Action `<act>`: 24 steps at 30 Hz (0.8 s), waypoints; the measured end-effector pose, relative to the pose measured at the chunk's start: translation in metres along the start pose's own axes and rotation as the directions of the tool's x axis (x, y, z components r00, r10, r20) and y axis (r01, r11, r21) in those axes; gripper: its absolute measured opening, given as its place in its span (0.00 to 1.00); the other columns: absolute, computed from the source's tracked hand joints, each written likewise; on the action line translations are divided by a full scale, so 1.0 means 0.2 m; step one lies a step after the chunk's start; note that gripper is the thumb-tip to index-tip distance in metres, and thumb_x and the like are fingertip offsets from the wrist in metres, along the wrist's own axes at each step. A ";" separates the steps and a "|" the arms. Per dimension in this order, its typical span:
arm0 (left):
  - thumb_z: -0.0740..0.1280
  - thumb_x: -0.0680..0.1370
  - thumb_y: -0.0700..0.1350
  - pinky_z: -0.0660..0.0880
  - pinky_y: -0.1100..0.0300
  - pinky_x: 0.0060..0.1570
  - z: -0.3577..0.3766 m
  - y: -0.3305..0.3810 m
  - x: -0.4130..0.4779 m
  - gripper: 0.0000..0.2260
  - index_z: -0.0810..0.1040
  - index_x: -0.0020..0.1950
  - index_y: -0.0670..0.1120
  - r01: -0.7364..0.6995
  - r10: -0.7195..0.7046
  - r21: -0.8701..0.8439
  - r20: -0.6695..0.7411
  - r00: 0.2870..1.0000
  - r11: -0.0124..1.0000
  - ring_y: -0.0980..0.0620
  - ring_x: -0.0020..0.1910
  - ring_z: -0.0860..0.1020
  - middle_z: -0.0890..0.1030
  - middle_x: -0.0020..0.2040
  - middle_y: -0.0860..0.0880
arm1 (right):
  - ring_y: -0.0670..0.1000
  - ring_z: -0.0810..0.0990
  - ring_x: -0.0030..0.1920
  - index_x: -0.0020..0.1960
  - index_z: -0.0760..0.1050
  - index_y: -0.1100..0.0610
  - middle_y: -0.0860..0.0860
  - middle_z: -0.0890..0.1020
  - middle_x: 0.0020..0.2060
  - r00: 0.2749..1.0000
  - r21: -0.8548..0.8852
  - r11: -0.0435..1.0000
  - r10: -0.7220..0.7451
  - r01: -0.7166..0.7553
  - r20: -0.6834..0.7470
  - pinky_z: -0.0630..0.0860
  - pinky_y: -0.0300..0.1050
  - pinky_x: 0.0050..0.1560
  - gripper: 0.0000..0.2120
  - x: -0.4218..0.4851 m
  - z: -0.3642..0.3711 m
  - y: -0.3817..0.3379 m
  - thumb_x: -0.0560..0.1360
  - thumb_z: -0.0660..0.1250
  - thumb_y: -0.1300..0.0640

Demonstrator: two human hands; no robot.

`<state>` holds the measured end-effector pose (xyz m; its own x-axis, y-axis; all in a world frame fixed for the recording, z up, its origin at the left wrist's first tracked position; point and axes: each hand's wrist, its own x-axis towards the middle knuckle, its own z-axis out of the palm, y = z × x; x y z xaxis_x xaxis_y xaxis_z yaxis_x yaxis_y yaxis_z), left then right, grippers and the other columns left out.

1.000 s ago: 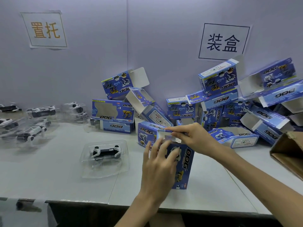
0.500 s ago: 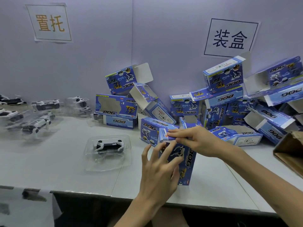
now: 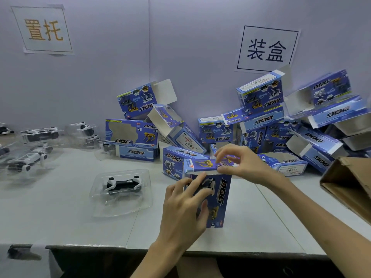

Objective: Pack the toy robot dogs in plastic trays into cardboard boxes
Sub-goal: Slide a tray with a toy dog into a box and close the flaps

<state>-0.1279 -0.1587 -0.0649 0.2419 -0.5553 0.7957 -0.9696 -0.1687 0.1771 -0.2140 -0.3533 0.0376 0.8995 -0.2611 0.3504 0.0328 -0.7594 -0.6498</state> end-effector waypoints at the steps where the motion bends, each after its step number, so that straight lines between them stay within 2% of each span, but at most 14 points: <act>1: 0.65 0.74 0.48 0.70 0.58 0.55 0.00 0.01 0.01 0.11 0.80 0.55 0.54 0.011 -0.011 -0.062 0.007 1.000 0.998 0.53 0.59 0.72 0.74 0.70 0.57 | 0.43 0.80 0.57 0.44 0.83 0.52 0.44 0.84 0.50 0.999 -0.002 1.000 -0.005 0.005 -0.050 0.76 0.50 0.63 0.06 -0.01 0.00 0.03 0.72 0.76 0.61; 4: 0.66 0.74 0.45 0.76 0.59 0.53 0.03 0.06 0.06 0.10 0.79 0.55 0.51 0.061 -0.056 -0.298 0.027 0.998 0.953 0.55 0.56 0.74 0.73 0.68 0.58 | 0.42 0.83 0.51 0.40 0.84 0.50 0.45 0.86 0.43 0.981 0.020 0.998 -0.051 0.056 -0.186 0.77 0.42 0.51 0.04 -0.04 0.04 0.08 0.70 0.78 0.57; 8: 0.71 0.74 0.43 0.72 0.70 0.58 0.07 0.09 0.09 0.10 0.82 0.55 0.48 0.085 -0.079 -0.421 0.032 0.996 0.903 0.57 0.60 0.75 0.76 0.67 0.56 | 0.43 0.83 0.49 0.43 0.85 0.55 0.46 0.85 0.44 0.960 -0.004 0.995 -0.096 0.098 -0.264 0.78 0.36 0.49 0.02 -0.05 0.10 0.09 0.71 0.77 0.58; 11: 0.71 0.75 0.42 0.75 0.67 0.59 0.06 0.07 0.10 0.09 0.83 0.55 0.47 0.099 -0.091 -0.454 0.039 0.995 0.886 0.56 0.62 0.77 0.78 0.65 0.55 | 0.44 0.82 0.51 0.44 0.85 0.57 0.48 0.84 0.48 0.971 0.063 0.995 -0.062 0.078 -0.230 0.80 0.38 0.48 0.02 -0.08 0.11 0.10 0.75 0.74 0.59; 14: 0.68 0.77 0.43 0.80 0.56 0.54 0.01 0.03 0.11 0.08 0.83 0.55 0.46 0.014 -0.006 -0.388 0.021 1.000 0.922 0.55 0.60 0.78 0.80 0.63 0.54 | 0.44 0.81 0.57 0.48 0.85 0.55 0.44 0.83 0.53 0.985 0.096 0.993 -0.055 0.072 -0.166 0.80 0.39 0.50 0.05 -0.13 0.09 0.12 0.76 0.71 0.63; 16: 0.65 0.77 0.44 0.78 0.54 0.51 -0.01 0.00 0.14 0.09 0.84 0.53 0.47 -0.083 0.059 -0.235 -0.106 0.993 0.969 0.51 0.56 0.79 0.82 0.61 0.53 | 0.43 0.80 0.59 0.50 0.84 0.52 0.43 0.83 0.56 0.985 0.090 0.992 -0.073 0.088 -0.155 0.80 0.38 0.51 0.10 -0.16 0.09 0.13 0.75 0.72 0.66; 19: 0.71 0.74 0.42 0.72 0.57 0.53 -0.04 -0.08 0.17 0.12 0.84 0.57 0.49 0.000 -0.019 -0.084 -0.225 0.974 0.996 0.50 0.55 0.79 0.84 0.57 0.54 | 0.42 0.79 0.61 0.51 0.83 0.50 0.42 0.82 0.57 0.978 0.068 0.993 -0.085 0.100 -0.188 0.80 0.38 0.51 0.11 -0.16 0.11 0.14 0.75 0.72 0.65; 21: 0.75 0.73 0.41 0.69 0.58 0.52 -0.04 -0.13 0.18 0.14 0.83 0.59 0.49 0.043 -0.055 -0.057 -0.216 0.975 0.997 0.50 0.54 0.80 0.85 0.53 0.54 | 0.43 0.79 0.61 0.51 0.83 0.52 0.42 0.83 0.57 0.976 0.075 0.993 -0.074 0.090 -0.204 0.81 0.42 0.51 0.09 -0.15 0.11 0.14 0.76 0.72 0.65; 24: 0.74 0.73 0.43 0.66 0.58 0.51 -0.02 -0.18 0.16 0.10 0.85 0.54 0.50 0.014 -0.027 -0.057 -0.232 0.972 0.998 0.51 0.51 0.80 0.85 0.49 0.55 | 0.44 0.79 0.62 0.52 0.84 0.53 0.45 0.83 0.57 0.972 0.057 0.994 -0.084 0.098 -0.219 0.82 0.46 0.52 0.09 -0.14 0.13 0.16 0.76 0.71 0.65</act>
<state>-0.0858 -0.1672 -0.0426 0.2532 -0.3464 0.9033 -0.9666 -0.1295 0.2213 -0.2276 -0.3552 -0.0109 0.7762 -0.3208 0.5428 0.1456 -0.7464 -0.6494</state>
